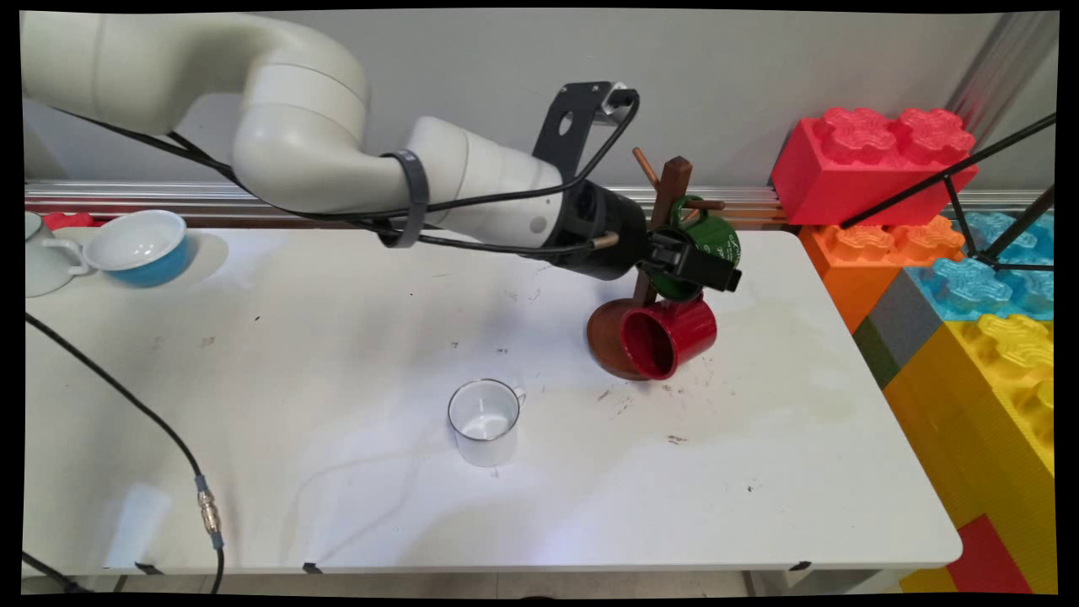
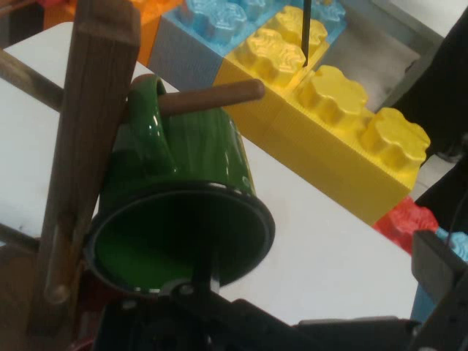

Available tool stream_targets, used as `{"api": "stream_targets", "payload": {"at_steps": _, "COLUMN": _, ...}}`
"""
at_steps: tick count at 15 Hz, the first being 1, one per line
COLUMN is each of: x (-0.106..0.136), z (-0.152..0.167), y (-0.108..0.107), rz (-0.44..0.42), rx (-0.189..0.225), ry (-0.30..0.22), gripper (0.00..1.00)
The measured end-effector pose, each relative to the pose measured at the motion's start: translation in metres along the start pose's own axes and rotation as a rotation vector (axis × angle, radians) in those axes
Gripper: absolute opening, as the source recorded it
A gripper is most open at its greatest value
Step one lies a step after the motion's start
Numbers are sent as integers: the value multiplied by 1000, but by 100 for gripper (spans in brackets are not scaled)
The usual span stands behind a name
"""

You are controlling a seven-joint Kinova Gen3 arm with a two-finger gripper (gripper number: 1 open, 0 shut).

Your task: Pick up the green mug from the rack

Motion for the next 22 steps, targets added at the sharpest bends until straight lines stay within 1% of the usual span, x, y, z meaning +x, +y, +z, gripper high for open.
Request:
{"api": "stream_targets", "payload": {"at_steps": 7, "x": 2, "z": 23, "y": -4, "rz": -77, "rx": -19, "ry": 26, "gripper": 100}}
{"api": "stream_targets", "payload": {"at_steps": 14, "x": 1, "z": 33, "y": -5, "rz": -132, "rx": -29, "ry": 37, "gripper": 100}}
{"api": "stream_targets", "payload": {"at_steps": 22, "x": 2, "z": 36, "y": -10, "rz": -169, "rx": 1, "ry": 58, "gripper": 100}}
